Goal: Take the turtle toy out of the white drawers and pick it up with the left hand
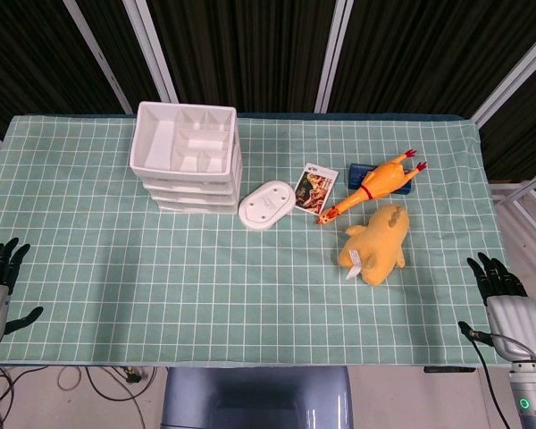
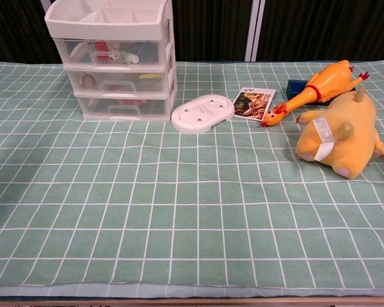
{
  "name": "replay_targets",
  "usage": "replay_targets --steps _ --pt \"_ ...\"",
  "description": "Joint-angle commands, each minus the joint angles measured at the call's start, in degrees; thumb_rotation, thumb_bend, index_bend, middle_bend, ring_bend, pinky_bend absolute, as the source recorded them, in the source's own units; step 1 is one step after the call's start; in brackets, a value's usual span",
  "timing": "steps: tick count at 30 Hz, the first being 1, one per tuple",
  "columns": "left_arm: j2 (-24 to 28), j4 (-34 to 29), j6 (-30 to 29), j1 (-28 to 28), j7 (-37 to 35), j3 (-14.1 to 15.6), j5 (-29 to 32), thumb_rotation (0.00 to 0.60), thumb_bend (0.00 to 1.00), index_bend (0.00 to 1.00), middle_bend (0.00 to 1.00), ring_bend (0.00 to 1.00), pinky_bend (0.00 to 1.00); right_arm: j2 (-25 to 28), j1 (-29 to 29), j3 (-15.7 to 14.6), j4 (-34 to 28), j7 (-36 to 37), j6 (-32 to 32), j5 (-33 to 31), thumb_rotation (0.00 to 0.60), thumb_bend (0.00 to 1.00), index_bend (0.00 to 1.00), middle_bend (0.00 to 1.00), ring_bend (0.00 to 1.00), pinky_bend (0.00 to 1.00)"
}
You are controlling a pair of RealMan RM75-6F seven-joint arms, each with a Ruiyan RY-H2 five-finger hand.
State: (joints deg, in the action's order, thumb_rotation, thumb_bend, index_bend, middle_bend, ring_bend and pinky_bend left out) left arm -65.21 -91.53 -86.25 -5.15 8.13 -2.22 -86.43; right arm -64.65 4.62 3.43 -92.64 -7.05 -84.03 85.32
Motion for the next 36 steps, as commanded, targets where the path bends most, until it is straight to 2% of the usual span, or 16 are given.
replay_targets --steps 1,23,28,31,34,36 --pt "0.1 -0.1 0.1 0.0 -0.3 0.0 0.0 0.600 0.07 0.00 0.00 0.00 0.04 0.0 0.0 0.0 0.0 0.0 0.0 0.0 0.600 0.03 0.00 0.00 0.00 0.19" --pt "0.3 0.0 0.2 0.3 -2.1 -0.4 1.3 0.600 0.07 0.00 0.00 0.00 0.04 -0.3 0.5 0.1 -0.6 -0.9 0.6 0.0 0.600 0.03 0.00 0.00 0.00 0.19" --pt "0.5 -0.9 0.8 0.1 -2.4 -0.3 1.3 0.600 0.15 0.00 0.00 0.00 0.04 -0.1 0.3 0.1 -0.6 -0.4 0.5 -0.2 0.600 0.03 0.00 0.00 0.00 0.19" --pt "0.9 -2.8 2.2 -0.6 -2.8 -1.1 2.8 0.600 0.23 0.00 0.01 0.03 0.13 0.0 0.2 0.0 -0.5 0.1 0.5 -0.1 0.600 0.03 0.00 0.00 0.00 0.19" --pt "0.9 -4.6 3.4 -2.0 -3.0 -2.7 4.1 0.600 0.31 0.00 0.13 0.21 0.38 0.0 0.3 0.0 -0.4 0.4 0.6 -0.1 0.600 0.03 0.00 0.00 0.00 0.19" --pt "0.5 -5.3 4.2 -3.3 -3.2 -4.0 4.7 0.600 0.35 0.00 0.27 0.37 0.54 0.1 0.4 -0.1 -0.5 0.7 0.9 -0.2 0.600 0.03 0.00 0.00 0.00 0.19"
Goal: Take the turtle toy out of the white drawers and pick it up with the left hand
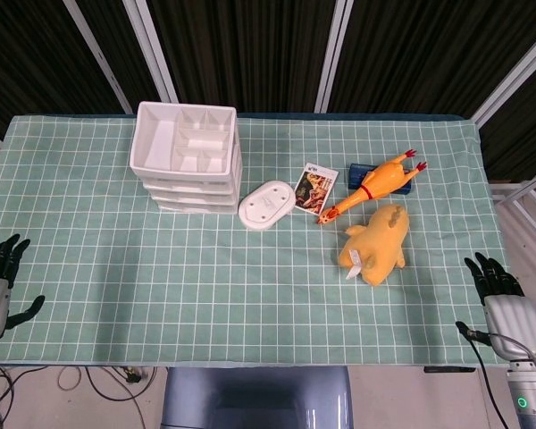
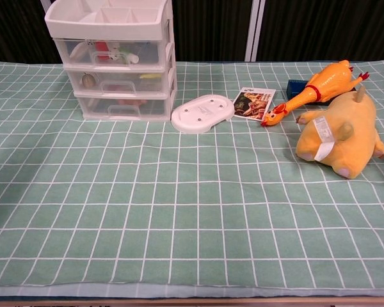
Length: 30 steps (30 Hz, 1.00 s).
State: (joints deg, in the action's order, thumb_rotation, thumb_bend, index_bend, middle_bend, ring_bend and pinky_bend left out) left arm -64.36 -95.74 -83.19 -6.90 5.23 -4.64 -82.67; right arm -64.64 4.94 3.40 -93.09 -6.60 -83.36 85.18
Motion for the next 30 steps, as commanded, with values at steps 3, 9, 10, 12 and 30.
replay_targets --steps 3,9,10,12,30 --pt "-1.5 -2.8 4.8 -4.5 -0.6 -4.2 4.1 0.600 0.43 0.00 0.55 0.63 0.74 0.2 0.1 -0.1 -0.2 0.4 0.4 -0.1 0.600 0.03 0.00 0.00 0.00 0.19" --pt "-4.4 -7.9 15.8 -10.9 -3.8 -10.4 18.8 0.600 0.59 0.06 0.80 0.85 0.95 0.5 0.3 -0.2 -0.2 0.8 1.2 -0.4 0.600 0.03 0.00 0.00 0.00 0.19" --pt "-4.9 -8.5 17.4 -11.9 -4.2 -11.3 21.4 0.600 0.61 0.07 0.81 0.85 0.95 0.5 0.3 -0.2 -0.3 0.9 1.3 -0.5 0.600 0.03 0.00 0.00 0.00 0.19" --pt "-6.1 -8.9 19.7 -13.8 -4.2 -13.0 26.0 0.600 0.67 0.11 0.83 0.87 0.96 0.6 0.4 -0.2 -0.3 1.1 1.5 -0.6 0.600 0.03 0.00 0.00 0.00 0.19" --pt "-20.9 4.5 28.2 -30.7 8.9 -17.7 54.8 0.600 0.74 0.21 0.92 0.95 0.99 0.8 0.9 0.0 -0.3 3.8 3.0 -1.7 0.600 0.03 0.00 0.00 0.00 0.19"
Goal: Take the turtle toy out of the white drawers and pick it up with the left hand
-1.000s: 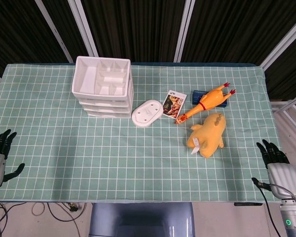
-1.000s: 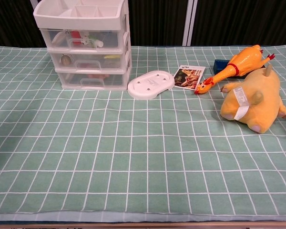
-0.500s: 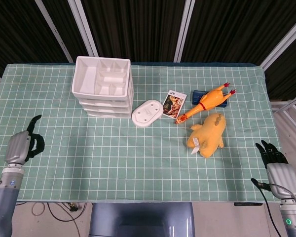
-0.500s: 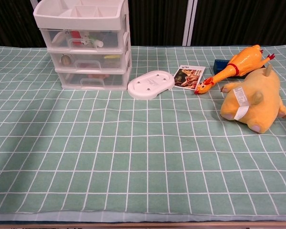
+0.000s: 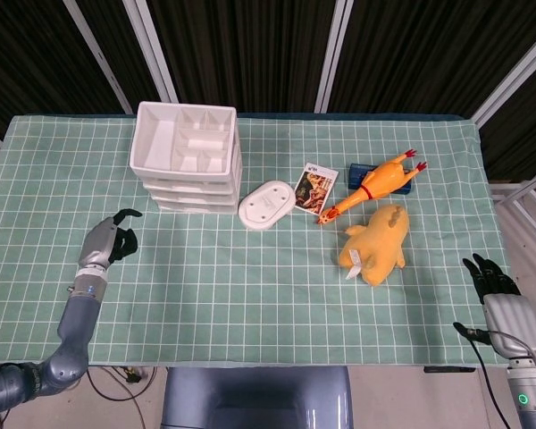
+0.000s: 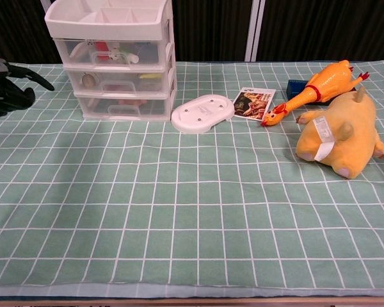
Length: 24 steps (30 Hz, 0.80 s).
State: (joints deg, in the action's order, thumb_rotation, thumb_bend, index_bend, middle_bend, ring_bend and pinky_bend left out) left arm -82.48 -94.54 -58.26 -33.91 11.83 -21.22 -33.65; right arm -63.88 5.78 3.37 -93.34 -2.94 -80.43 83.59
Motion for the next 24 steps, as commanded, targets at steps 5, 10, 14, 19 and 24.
replay_targets --steps 5,10,14,19,24 --pt "-5.4 6.5 5.7 -6.7 2.6 -2.1 10.8 0.600 0.75 0.10 0.93 0.95 0.99 0.1 0.1 0.1 -0.1 0.8 0.4 -0.3 0.600 0.03 0.00 0.00 0.00 0.19" --pt "-7.5 9.3 8.3 -9.2 2.1 -3.3 15.5 0.600 0.76 0.09 0.93 0.95 0.99 0.3 0.2 0.0 -0.2 1.3 0.7 -0.6 0.600 0.03 0.00 0.00 0.00 0.19" --pt "-9.3 11.9 11.2 -11.2 0.8 -4.8 19.6 0.600 0.76 0.09 0.92 0.95 0.99 0.3 0.2 0.1 -0.3 1.5 0.8 -0.7 0.600 0.03 0.00 0.00 0.00 0.19" --pt "-11.6 14.7 13.0 -13.0 -1.6 -6.6 24.0 0.600 0.76 0.09 0.92 0.95 0.99 0.4 0.2 0.1 -0.4 2.0 1.0 -0.9 0.600 0.03 0.00 0.00 0.00 0.19" --pt "-13.1 17.4 15.1 -14.3 -3.8 -8.4 28.4 0.600 0.76 0.09 0.92 0.95 0.99 0.5 0.3 0.1 -0.4 1.9 1.0 -0.9 0.600 0.04 0.00 0.00 0.00 0.19"
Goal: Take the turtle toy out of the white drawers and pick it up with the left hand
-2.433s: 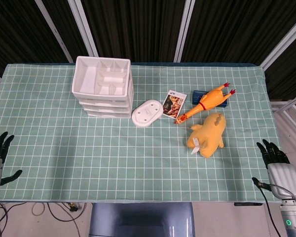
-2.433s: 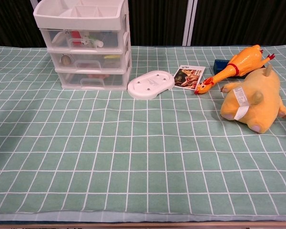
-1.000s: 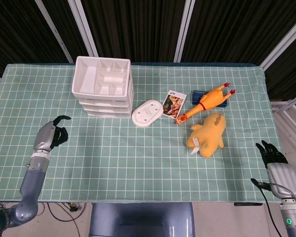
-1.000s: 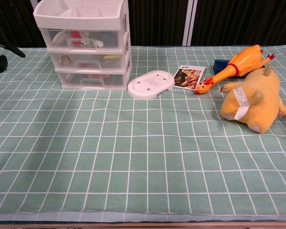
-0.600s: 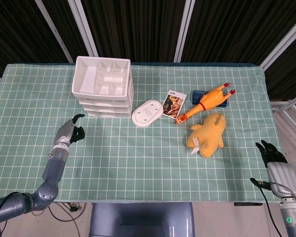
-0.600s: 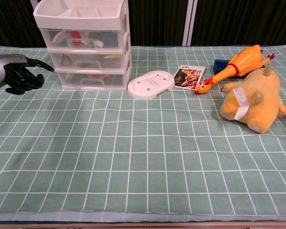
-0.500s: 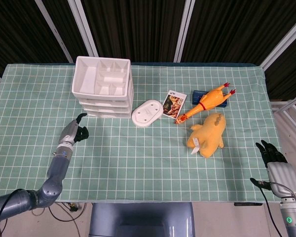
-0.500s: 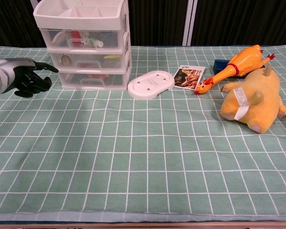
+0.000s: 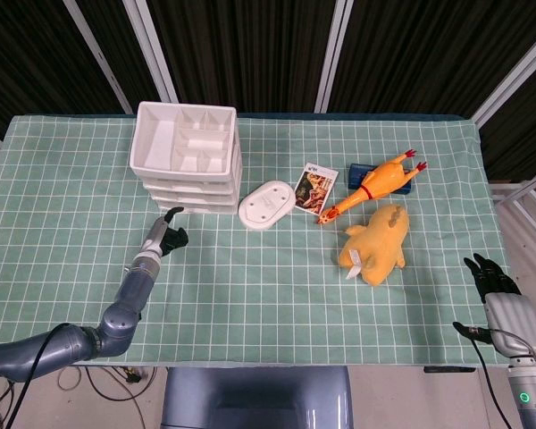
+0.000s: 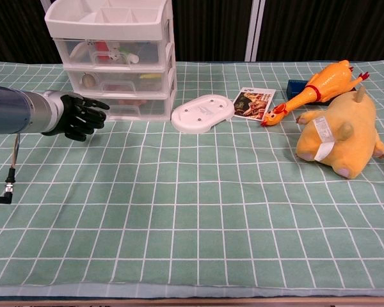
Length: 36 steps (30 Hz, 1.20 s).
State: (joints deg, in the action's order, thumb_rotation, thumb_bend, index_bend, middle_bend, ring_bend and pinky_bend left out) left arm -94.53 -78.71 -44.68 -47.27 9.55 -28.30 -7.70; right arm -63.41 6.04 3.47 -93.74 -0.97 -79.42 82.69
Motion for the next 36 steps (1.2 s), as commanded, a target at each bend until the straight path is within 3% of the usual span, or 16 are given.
replay_targets --steps 1,16,36 --pt "-1.3 2.0 1.9 -1.3 -1.9 -1.6 3.1 0.600 0.76 0.09 0.92 0.95 0.99 0.0 0.0 0.0 0.0 0.0 0.0 0.0 0.600 0.03 0.00 0.00 0.00 0.19" --pt "-3.5 7.1 5.2 -4.9 -4.2 -3.0 9.7 0.600 0.76 0.09 0.92 0.95 0.99 0.2 0.0 -0.1 -0.1 1.1 0.1 0.1 0.600 0.04 0.00 0.00 0.00 0.19" --pt "-5.7 11.9 9.6 -6.5 -8.7 -4.6 13.1 0.600 0.77 0.10 0.92 0.95 0.99 0.4 0.2 -0.1 -0.4 1.6 0.7 -0.5 0.600 0.04 0.00 0.00 0.00 0.19"
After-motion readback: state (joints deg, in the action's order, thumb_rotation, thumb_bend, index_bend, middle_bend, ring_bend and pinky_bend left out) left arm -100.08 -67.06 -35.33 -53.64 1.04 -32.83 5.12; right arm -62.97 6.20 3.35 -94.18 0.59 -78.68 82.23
